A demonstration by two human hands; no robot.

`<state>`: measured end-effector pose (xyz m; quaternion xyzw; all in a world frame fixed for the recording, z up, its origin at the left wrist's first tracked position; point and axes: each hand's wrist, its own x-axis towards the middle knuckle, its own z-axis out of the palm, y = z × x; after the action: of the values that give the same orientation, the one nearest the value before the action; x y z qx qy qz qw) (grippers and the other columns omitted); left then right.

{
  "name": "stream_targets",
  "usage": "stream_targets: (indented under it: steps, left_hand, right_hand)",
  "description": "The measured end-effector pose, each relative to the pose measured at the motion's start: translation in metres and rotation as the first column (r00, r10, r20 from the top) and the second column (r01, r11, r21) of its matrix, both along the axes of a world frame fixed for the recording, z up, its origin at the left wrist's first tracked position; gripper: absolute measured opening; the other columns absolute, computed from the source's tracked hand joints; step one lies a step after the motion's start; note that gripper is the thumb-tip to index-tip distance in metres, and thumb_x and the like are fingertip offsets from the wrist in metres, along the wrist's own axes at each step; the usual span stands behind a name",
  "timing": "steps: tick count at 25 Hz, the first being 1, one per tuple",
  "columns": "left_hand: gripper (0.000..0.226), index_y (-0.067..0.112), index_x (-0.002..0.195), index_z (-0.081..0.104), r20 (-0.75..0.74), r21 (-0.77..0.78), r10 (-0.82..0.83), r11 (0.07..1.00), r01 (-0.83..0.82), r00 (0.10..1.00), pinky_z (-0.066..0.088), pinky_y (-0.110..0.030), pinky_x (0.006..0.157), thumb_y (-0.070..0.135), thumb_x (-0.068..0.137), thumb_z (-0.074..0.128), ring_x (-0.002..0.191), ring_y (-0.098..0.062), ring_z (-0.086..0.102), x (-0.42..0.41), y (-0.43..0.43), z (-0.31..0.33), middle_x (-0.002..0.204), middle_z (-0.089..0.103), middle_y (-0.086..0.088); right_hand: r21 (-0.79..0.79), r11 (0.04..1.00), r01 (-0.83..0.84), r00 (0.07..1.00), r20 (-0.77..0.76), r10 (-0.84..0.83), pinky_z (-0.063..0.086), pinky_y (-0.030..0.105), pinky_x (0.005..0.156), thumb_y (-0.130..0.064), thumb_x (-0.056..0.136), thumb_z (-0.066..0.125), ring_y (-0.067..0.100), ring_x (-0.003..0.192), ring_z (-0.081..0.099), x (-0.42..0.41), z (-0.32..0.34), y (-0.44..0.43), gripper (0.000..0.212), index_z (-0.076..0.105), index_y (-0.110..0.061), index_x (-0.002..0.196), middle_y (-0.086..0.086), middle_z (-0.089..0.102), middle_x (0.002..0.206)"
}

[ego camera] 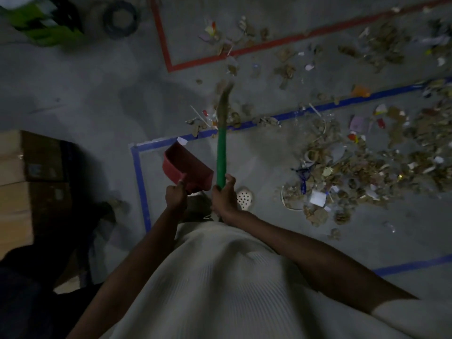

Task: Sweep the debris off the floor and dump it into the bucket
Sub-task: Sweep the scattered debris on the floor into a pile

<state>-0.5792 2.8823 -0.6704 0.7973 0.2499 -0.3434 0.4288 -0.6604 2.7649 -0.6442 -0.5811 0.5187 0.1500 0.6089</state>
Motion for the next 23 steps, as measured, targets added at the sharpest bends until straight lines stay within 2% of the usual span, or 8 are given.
stream_targets:
  steps: [5, 8, 11, 13, 16, 19, 21, 23]
  left_hand:
    - [0.044, 0.001, 0.117, 0.064, 0.045, -0.001, 0.246, 0.969, -0.246, 0.968, 0.036, -0.028, 0.054, 0.040, 0.098, 0.055, 0.068, -0.023, 0.053, 0.012, 0.041, 0.006, 0.101, 0.065, -0.021]
    - [0.042, -0.002, 0.114, 0.059, 0.025, -0.024, 0.370, 0.929, -0.369, 0.929, 0.032, -0.024, 0.048, 0.037, 0.099, 0.053, 0.059, -0.018, 0.045, 0.023, 0.062, 0.008, 0.093, 0.057, -0.016]
    - [0.046, -0.009, 0.121, 0.056, 0.002, 0.015, 0.432, 0.902, -0.432, 0.902, 0.032, -0.023, 0.043, 0.033, 0.101, 0.049, 0.053, -0.018, 0.041, 0.039, 0.078, 0.009, 0.092, 0.056, -0.015]
    - [0.050, -0.009, 0.126, 0.053, -0.011, 0.026, 0.438, 0.899, -0.438, 0.899, 0.033, -0.024, 0.044, 0.034, 0.100, 0.050, 0.057, -0.021, 0.044, 0.052, 0.086, 0.010, 0.096, 0.056, -0.019]
    - [0.055, -0.006, 0.130, 0.052, -0.009, 0.006, 0.404, 0.915, -0.404, 0.915, 0.049, -0.042, 0.057, 0.039, 0.099, 0.055, 0.086, -0.039, 0.060, 0.075, 0.092, 0.005, 0.120, 0.061, -0.031]
    - [0.057, -0.003, 0.127, 0.056, -0.043, 0.039, 0.350, 0.936, -0.349, 0.936, 0.048, -0.061, 0.092, 0.046, 0.097, 0.056, 0.114, -0.053, 0.056, 0.101, 0.094, -0.003, 0.122, 0.063, -0.028]
    - [0.056, -0.004, 0.121, 0.058, -0.065, 0.063, 0.303, 0.952, -0.299, 0.951, 0.051, -0.057, 0.086, 0.048, 0.099, 0.053, 0.094, -0.047, 0.063, 0.119, 0.096, -0.013, 0.112, 0.066, -0.026]
    - [0.056, -0.006, 0.118, 0.058, -0.075, 0.046, 0.217, 0.976, -0.214, 0.973, 0.049, -0.041, 0.061, 0.046, 0.101, 0.049, 0.071, -0.030, 0.054, 0.134, 0.097, -0.022, 0.095, 0.063, -0.022]
  right_hand:
    - [-0.067, 0.911, -0.407, 0.912, 0.023, 0.409, 0.051, 0.040, 0.096, -0.024, 0.102, 0.054, 0.035, 0.115, 0.061, 0.035, 0.003, 0.020, 0.054, 0.031, -0.024, 0.151, 0.014, 0.059, 0.136]
    - [-0.081, 0.775, -0.627, 0.778, -0.011, 0.629, 0.049, 0.034, 0.097, -0.022, 0.095, 0.059, 0.032, 0.119, 0.059, 0.066, -0.005, 0.023, 0.059, 0.037, -0.024, 0.150, 0.010, 0.059, 0.138]
    - [-0.061, 0.629, -0.775, 0.632, -0.093, 0.770, 0.048, 0.035, 0.103, -0.021, 0.092, 0.061, 0.032, 0.125, 0.057, 0.107, -0.013, 0.019, 0.060, 0.043, -0.022, 0.150, 0.011, 0.056, 0.143]
    - [-0.036, 0.594, -0.803, 0.593, -0.141, 0.793, 0.045, 0.034, 0.103, -0.025, 0.094, 0.062, 0.033, 0.127, 0.056, 0.128, -0.021, 0.016, 0.056, 0.048, -0.018, 0.148, 0.012, 0.055, 0.144]
    - [0.029, 0.756, -0.654, 0.736, -0.206, 0.645, 0.051, 0.042, 0.090, -0.019, 0.096, 0.059, 0.029, 0.099, 0.062, 0.146, -0.038, 0.008, 0.041, 0.059, -0.006, 0.135, 0.018, 0.064, 0.119]
    - [0.057, 0.954, -0.295, 0.919, -0.258, 0.299, 0.051, 0.041, 0.064, -0.006, 0.098, 0.051, 0.026, 0.071, 0.055, 0.145, -0.058, -0.010, 0.024, 0.062, -0.001, 0.118, 0.017, 0.057, 0.090]
    - [0.071, 0.997, 0.037, 0.968, -0.251, -0.018, 0.036, 0.030, 0.049, 0.003, 0.097, 0.046, 0.021, 0.055, 0.043, 0.143, -0.065, -0.021, 0.021, 0.058, -0.004, 0.112, 0.015, 0.049, 0.077]
    - [0.050, 0.945, 0.323, 0.925, -0.225, -0.304, 0.029, 0.027, 0.049, 0.007, 0.096, 0.043, 0.017, 0.052, 0.035, 0.145, -0.069, -0.032, 0.019, 0.054, -0.005, 0.106, 0.011, 0.042, 0.069]
